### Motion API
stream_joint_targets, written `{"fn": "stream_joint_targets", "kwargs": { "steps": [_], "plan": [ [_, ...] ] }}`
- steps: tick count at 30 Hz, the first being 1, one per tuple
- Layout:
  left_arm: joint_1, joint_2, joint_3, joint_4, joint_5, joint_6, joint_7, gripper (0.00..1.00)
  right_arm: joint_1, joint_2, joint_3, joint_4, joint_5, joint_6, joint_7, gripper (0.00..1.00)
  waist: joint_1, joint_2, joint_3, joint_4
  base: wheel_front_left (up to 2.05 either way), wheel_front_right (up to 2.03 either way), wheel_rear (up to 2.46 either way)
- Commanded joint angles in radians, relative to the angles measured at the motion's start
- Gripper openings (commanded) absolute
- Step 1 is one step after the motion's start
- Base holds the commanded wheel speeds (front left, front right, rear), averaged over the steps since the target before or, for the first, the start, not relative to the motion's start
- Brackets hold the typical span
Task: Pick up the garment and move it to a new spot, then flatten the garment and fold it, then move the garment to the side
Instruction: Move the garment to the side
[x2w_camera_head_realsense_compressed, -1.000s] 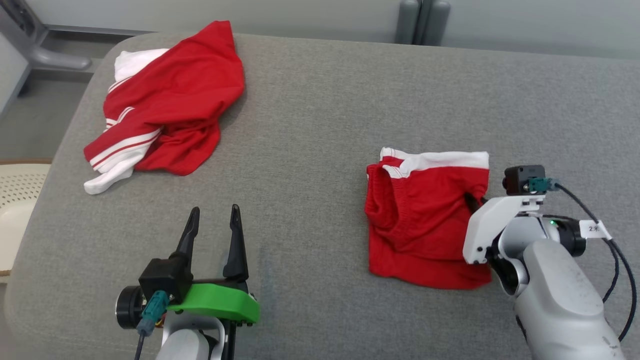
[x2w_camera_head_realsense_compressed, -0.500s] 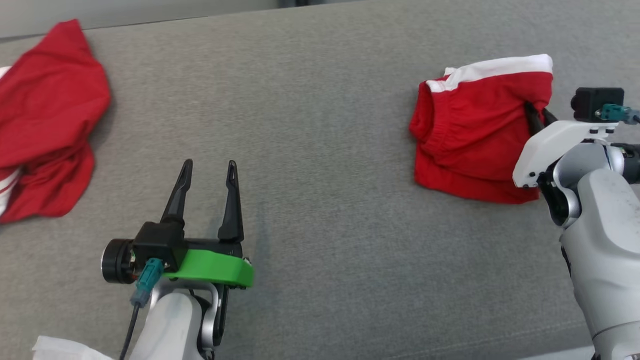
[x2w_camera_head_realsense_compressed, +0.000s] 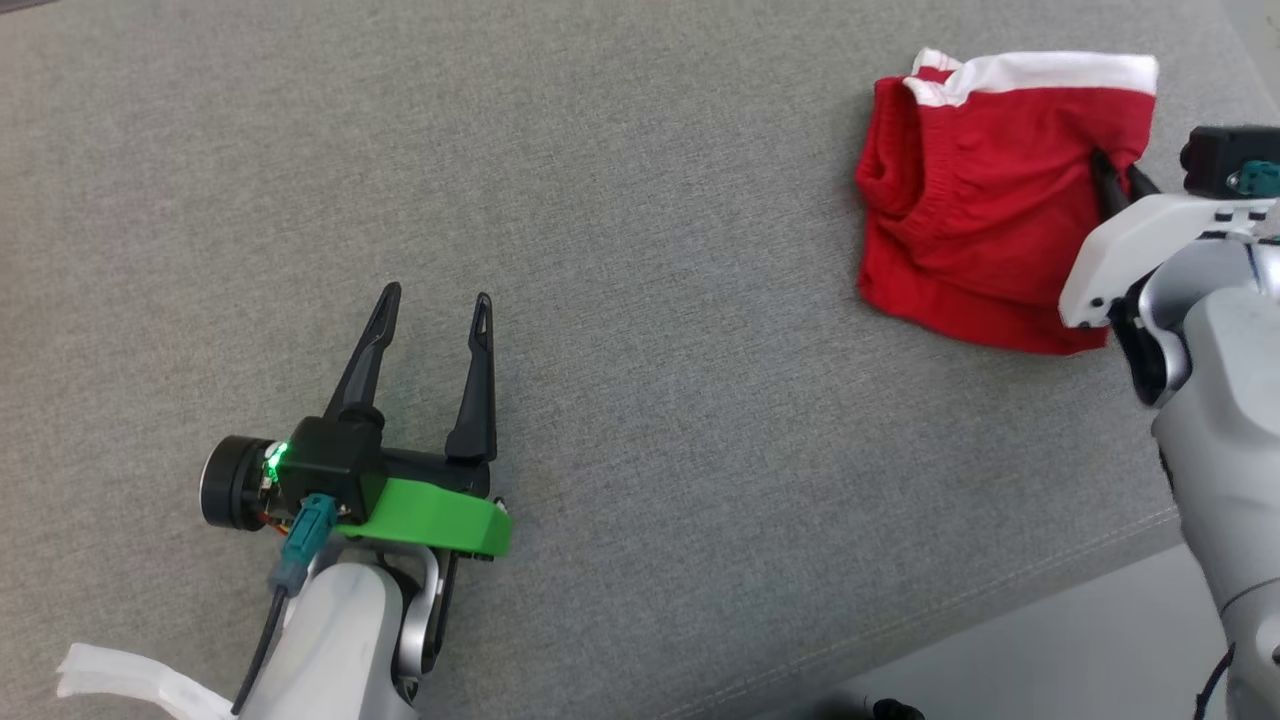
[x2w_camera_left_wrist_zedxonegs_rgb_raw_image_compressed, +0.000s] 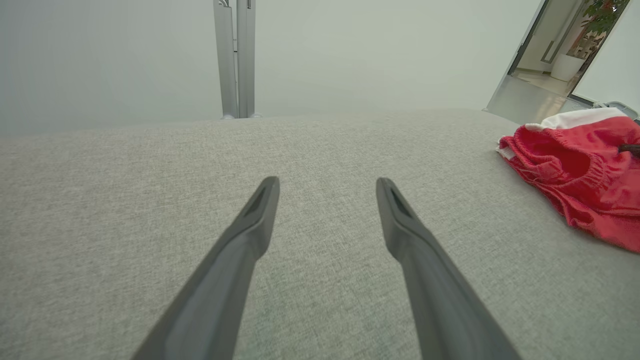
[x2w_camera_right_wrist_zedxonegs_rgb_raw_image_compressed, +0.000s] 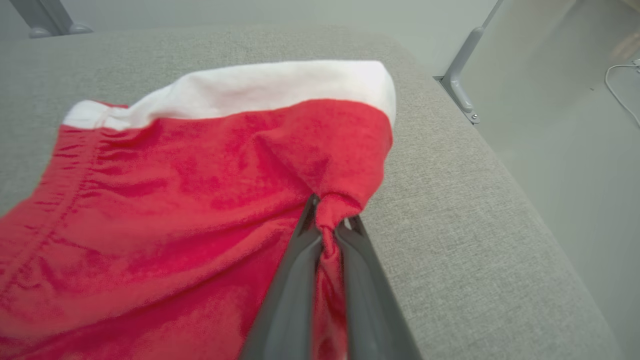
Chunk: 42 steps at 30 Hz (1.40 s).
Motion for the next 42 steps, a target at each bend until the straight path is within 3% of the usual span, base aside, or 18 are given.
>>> {"fn": "stream_joint_targets", "kwargs": {
  "steps": [1, 13, 14, 15, 16, 17, 23, 27, 33, 36, 42],
  "plan": [
    [-0.016, 0.014, 0.000, -0.012, 0.002, 0.004, 0.003, 1.00, -0.039, -0.021, 0.013, 0.017, -0.009, -0.002, -0.017, 0.00, -0.0001, -0.0001, 0.033, 0.017, 0.00, 0.00, 0.00],
    [-0.008, 0.027, -0.010, -0.078, 0.005, 0.019, 0.020, 1.00, -0.246, -0.229, 0.074, 0.209, -0.140, -0.002, -0.058, 0.00, -0.0001, -0.0001, 0.101, 0.161, 0.00, 0.00, 0.00],
    [-0.008, 0.028, -0.010, -0.081, 0.004, 0.020, 0.020, 1.00, -0.260, -0.240, 0.081, 0.219, -0.154, -0.002, -0.072, 0.09, -0.0001, -0.0001, 0.106, 0.168, 0.00, 0.00, 0.00],
    [-0.008, 0.028, -0.011, -0.083, 0.004, 0.021, 0.021, 1.00, -0.270, -0.254, 0.081, 0.231, -0.164, -0.002, -0.078, 0.29, -0.0001, -0.0001, 0.111, 0.173, 0.00, 0.00, 0.00],
    [-0.009, 0.028, -0.012, -0.086, 0.004, 0.022, 0.019, 1.00, -0.279, -0.266, 0.079, 0.245, -0.177, -0.002, -0.091, 0.94, -0.0001, -0.0001, 0.115, 0.178, 0.00, 0.00, 0.00],
    [-0.010, 0.027, -0.013, -0.087, 0.003, 0.023, 0.019, 1.00, -0.287, -0.276, 0.070, 0.254, -0.186, -0.002, -0.105, 1.00, -0.0001, -0.0001, 0.118, 0.181, 0.00, 0.00, 0.00],
    [-0.016, 0.020, -0.020, -0.082, -0.003, 0.028, 0.012, 1.00, -0.318, -0.300, -0.015, 0.302, -0.253, -0.002, -0.172, 1.00, -0.0001, -0.0001, 0.115, 0.191, 0.00, 0.00, 0.00],
    [-0.020, 0.016, -0.017, -0.071, -0.015, 0.029, 0.005, 1.00, -0.316, -0.261, -0.058, 0.301, -0.285, -0.002, -0.201, 1.00, -0.0001, -0.0001, 0.089, 0.185, 0.00, 0.00, 0.00],
    [-0.039, 0.015, 0.001, -0.032, -0.031, 0.026, -0.005, 1.00, -0.301, -0.153, -0.055, 0.257, -0.284, -0.002, -0.226, 1.00, -0.0001, -0.0001, 0.011, 0.179, 0.00, 0.00, 0.00],
    [-0.047, 0.016, 0.028, 0.028, -0.054, 0.029, -0.007, 1.00, -0.281, -0.056, -0.047, 0.239, -0.230, -0.002, -0.230, 1.00, -0.0001, -0.0001, -0.054, 0.179, 0.00, 0.00, 0.00],
    [-0.059, 0.014, 0.080, 0.136, -0.085, 0.040, -0.014, 1.00, -0.223, 0.045, 0.025, 0.200, -0.181, -0.002, -0.231, 1.00, -0.0001, -0.0001, -0.137, 0.191, 0.00, 0.00, 0.00]
  ]
}}
